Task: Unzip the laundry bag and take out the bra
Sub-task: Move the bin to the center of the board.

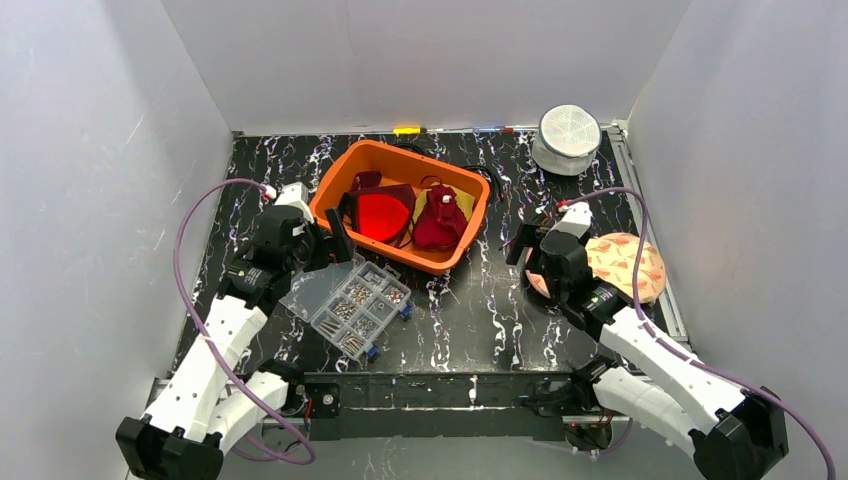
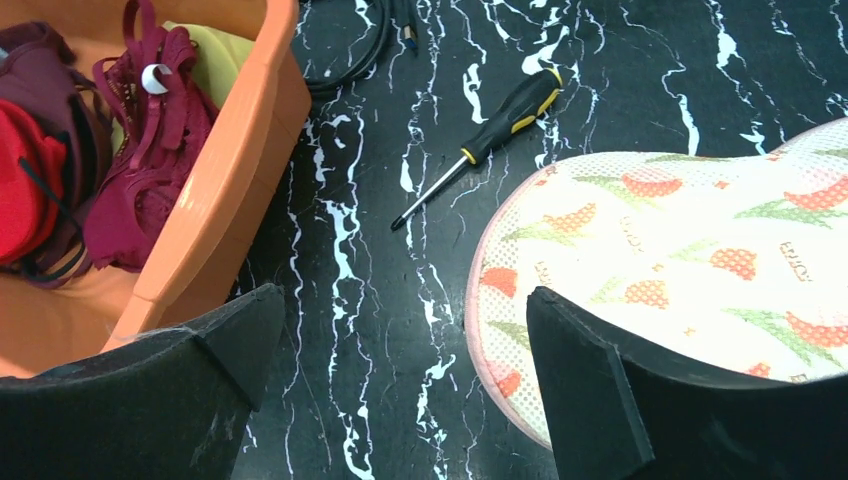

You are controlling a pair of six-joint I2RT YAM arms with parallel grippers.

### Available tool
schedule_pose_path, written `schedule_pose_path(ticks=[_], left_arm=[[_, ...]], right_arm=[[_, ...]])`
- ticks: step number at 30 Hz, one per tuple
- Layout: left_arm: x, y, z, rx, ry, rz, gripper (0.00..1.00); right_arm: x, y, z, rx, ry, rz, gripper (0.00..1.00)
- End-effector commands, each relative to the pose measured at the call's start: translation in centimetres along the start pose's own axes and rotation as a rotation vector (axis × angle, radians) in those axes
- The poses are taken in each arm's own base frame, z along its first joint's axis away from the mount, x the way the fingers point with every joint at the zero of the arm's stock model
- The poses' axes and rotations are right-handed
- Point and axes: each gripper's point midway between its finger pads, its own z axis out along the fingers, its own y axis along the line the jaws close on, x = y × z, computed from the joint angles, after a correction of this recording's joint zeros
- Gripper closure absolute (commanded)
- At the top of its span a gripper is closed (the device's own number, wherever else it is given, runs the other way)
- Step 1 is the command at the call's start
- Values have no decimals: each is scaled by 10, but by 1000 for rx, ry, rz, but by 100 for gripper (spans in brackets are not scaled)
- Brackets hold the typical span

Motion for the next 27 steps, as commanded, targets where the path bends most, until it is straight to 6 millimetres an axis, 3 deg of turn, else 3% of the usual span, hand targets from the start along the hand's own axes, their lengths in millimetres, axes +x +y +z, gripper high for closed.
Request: schedule_pose_path(ticks=[1, 4, 10, 14, 17, 20, 24, 27], left_arm=[[-4, -4, -10, 34, -35, 14, 2], [-5, -7, -14, 61, -55, 16, 2], [-9, -13, -18, 95, -76, 16, 2], [-9, -13, -19, 101, -86, 13, 2], [-9, -7, -18, 68, -91, 5, 2], [-9, -7, -17, 60, -84, 2, 2], [-7, -14, -16, 101, -81, -2, 3], [-6, -16, -16, 113, -76, -8, 3]], right_arm=[[-31, 1, -5, 31, -74, 78, 1], [-35, 27, -12, -135, -57, -13, 1], [-20, 47, -7, -185, 104, -93, 1], [-13, 65, -8, -260, 147, -18, 3], [7, 74, -6, -270, 231, 16, 9], [21, 82, -3, -269, 251, 37, 8], [12, 100, -5, -362, 164, 218, 8], [8, 110, 3, -338, 201, 270, 10]])
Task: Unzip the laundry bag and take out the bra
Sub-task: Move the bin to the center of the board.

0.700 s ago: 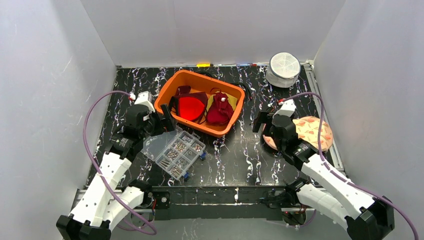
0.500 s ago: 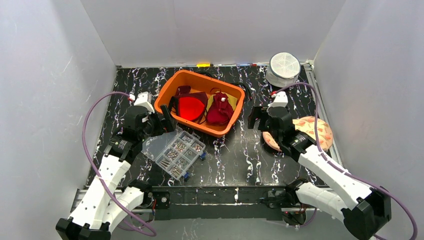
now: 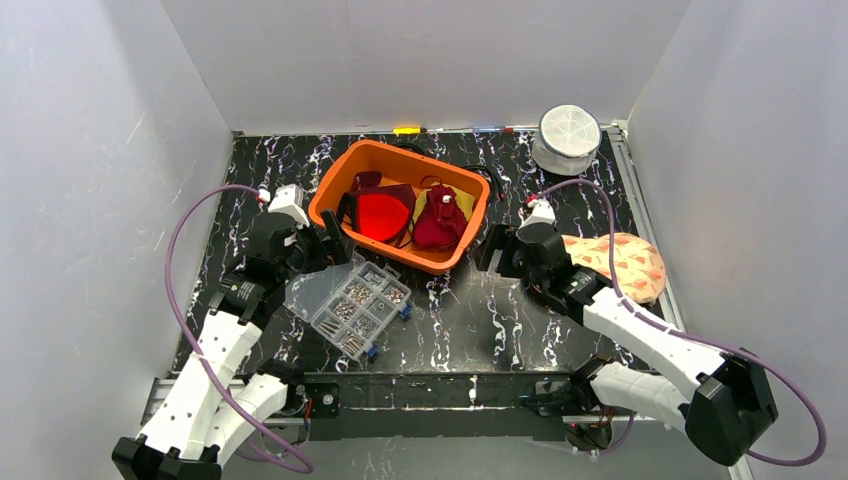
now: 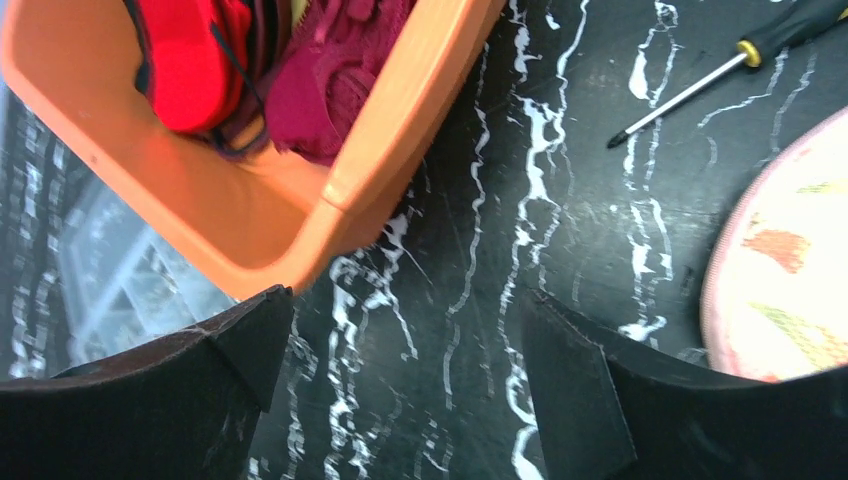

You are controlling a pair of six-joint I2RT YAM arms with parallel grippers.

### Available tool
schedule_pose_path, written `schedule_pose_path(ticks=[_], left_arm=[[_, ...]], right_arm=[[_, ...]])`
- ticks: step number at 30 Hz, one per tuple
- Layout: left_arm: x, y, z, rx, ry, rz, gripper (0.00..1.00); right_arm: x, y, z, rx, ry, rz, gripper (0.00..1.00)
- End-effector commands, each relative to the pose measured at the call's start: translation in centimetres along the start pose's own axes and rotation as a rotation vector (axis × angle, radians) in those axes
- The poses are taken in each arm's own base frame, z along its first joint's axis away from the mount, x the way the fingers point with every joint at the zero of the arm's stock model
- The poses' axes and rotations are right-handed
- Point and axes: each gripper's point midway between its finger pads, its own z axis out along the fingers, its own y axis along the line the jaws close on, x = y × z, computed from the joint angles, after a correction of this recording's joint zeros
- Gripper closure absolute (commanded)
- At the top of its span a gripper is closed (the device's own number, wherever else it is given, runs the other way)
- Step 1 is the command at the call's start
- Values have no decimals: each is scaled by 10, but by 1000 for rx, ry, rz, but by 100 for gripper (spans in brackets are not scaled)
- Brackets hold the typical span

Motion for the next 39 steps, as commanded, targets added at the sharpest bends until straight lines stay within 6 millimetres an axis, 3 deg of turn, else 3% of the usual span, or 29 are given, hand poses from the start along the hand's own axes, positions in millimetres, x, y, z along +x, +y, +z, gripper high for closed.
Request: schedule_pose_path(ticks=[1, 13, 22, 25, 32, 39], left_arm=[[4, -6, -1, 34, 9, -4, 3], [9, -4, 3, 21, 43, -13, 4], [12, -3, 4, 14, 54, -16, 4], [12, -2, 4, 9, 55, -17, 4], [23, 12, 9, -83, 110, -29, 6], [67, 38, 1, -206, 211, -161, 7]], right_arm=[[-28, 30, 11, -49, -48, 157, 12], [-41, 24, 47, 46, -48, 240, 24], [-47, -3, 76, 97, -15, 291, 35], [-48, 2, 81, 66, -7, 288, 37], [-45, 9, 71, 21, 15, 260, 34], [-24, 23, 35, -24, 96, 70, 25]])
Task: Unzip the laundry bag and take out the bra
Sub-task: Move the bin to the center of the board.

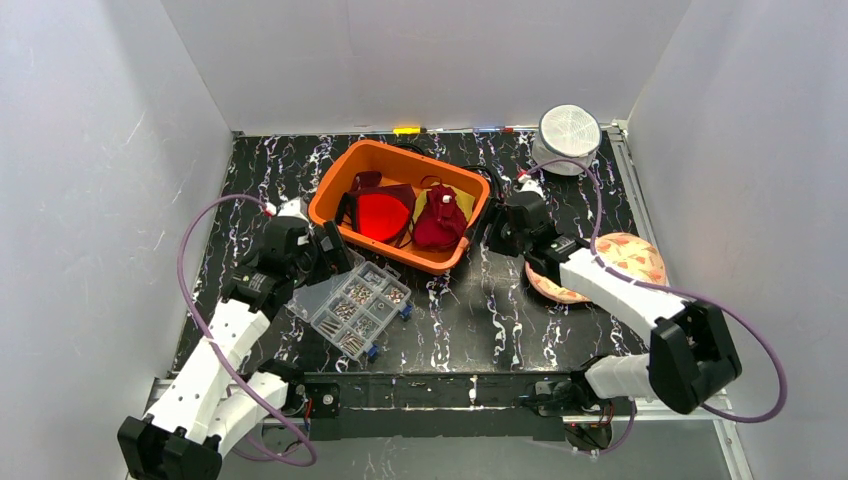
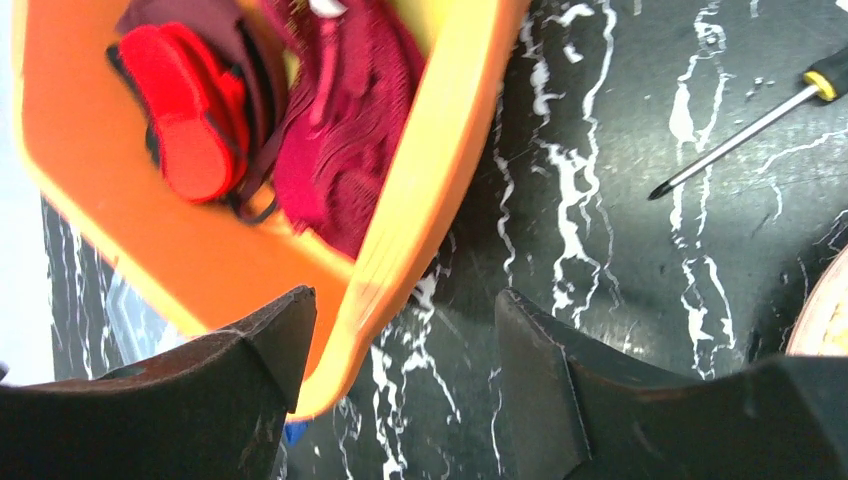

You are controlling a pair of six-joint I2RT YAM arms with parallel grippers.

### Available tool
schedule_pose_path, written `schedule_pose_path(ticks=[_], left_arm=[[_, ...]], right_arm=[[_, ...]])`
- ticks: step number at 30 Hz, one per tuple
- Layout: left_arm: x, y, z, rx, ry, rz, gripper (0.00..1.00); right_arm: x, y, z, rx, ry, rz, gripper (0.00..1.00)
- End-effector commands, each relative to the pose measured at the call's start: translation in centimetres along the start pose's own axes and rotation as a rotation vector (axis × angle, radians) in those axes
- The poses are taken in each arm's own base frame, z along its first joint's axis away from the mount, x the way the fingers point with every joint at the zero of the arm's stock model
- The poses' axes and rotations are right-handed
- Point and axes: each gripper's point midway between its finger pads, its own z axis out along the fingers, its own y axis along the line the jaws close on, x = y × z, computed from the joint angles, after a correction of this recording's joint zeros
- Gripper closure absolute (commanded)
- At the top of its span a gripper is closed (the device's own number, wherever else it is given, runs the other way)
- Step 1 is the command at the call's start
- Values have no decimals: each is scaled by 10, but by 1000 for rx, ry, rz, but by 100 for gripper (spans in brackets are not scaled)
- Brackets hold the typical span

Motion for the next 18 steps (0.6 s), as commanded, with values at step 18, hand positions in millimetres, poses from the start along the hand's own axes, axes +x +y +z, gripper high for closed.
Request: schedule_pose_path(ticks=[18], left_arm=[[72, 34, -16, -63, 117, -204, 12]], right_arm=[[-11, 10, 27, -26, -19, 48, 35]])
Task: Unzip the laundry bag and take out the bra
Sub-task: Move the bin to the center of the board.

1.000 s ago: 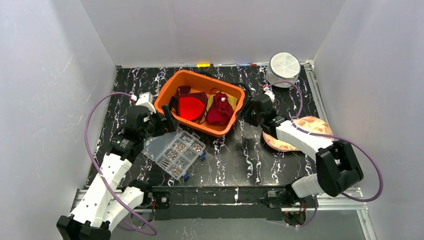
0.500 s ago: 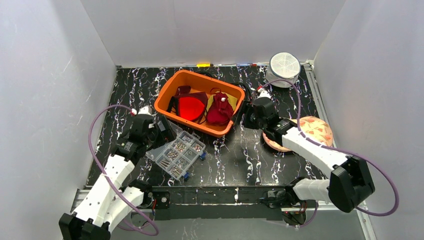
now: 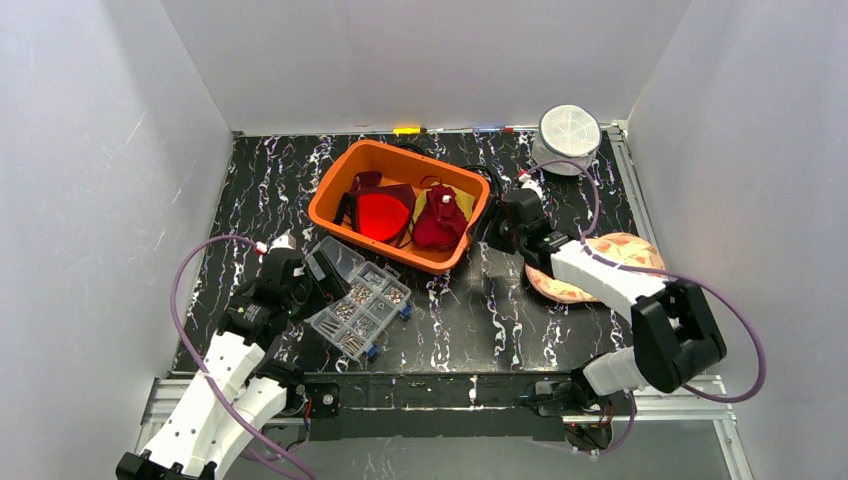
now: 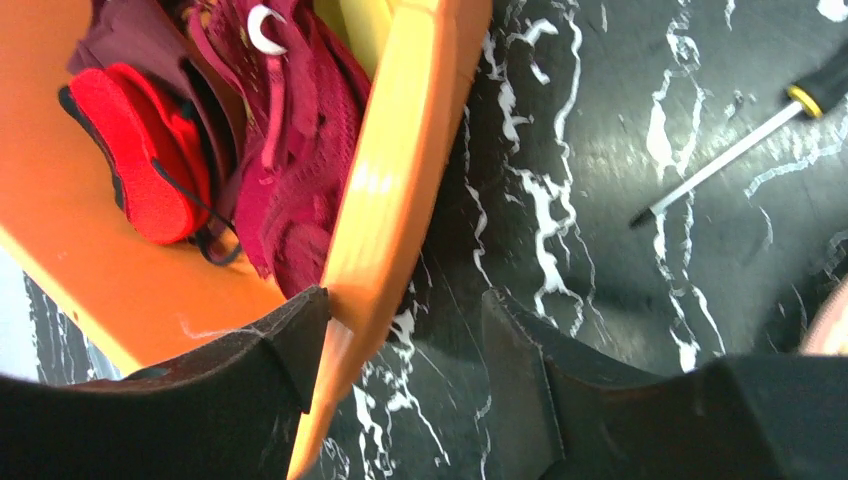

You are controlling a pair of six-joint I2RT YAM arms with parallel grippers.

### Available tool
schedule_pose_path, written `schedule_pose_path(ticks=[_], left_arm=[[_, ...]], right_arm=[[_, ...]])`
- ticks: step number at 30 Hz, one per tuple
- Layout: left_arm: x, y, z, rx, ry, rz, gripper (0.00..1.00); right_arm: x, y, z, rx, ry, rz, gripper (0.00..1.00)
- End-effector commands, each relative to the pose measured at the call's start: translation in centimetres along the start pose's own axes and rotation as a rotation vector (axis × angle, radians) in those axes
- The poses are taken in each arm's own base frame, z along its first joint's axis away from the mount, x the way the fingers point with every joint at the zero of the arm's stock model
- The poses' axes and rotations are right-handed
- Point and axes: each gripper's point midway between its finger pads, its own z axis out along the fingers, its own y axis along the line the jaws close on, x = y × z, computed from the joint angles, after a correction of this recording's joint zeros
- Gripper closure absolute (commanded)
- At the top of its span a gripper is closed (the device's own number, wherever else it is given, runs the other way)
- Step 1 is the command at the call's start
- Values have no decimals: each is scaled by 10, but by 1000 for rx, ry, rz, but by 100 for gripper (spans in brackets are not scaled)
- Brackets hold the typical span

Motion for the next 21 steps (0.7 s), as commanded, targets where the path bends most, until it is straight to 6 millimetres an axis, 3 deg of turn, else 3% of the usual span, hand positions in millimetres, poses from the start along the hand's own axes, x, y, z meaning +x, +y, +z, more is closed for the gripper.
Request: schedule_pose_path(ticks=[1, 11, 16, 21], left_arm=[[4, 2, -8, -7, 17, 5, 12], [0, -2, -12, 1, 20, 30, 11], [-10, -9, -13, 0, 9, 59, 11], [-23, -20, -13, 7, 3, 88, 11]], right_arm=[[-18, 27, 16, -79, -28, 65, 37], [4, 31, 26, -110, 45, 104, 60], [7, 29, 17, -103, 47, 74, 68], [5, 11, 1, -35, 27, -5, 70]])
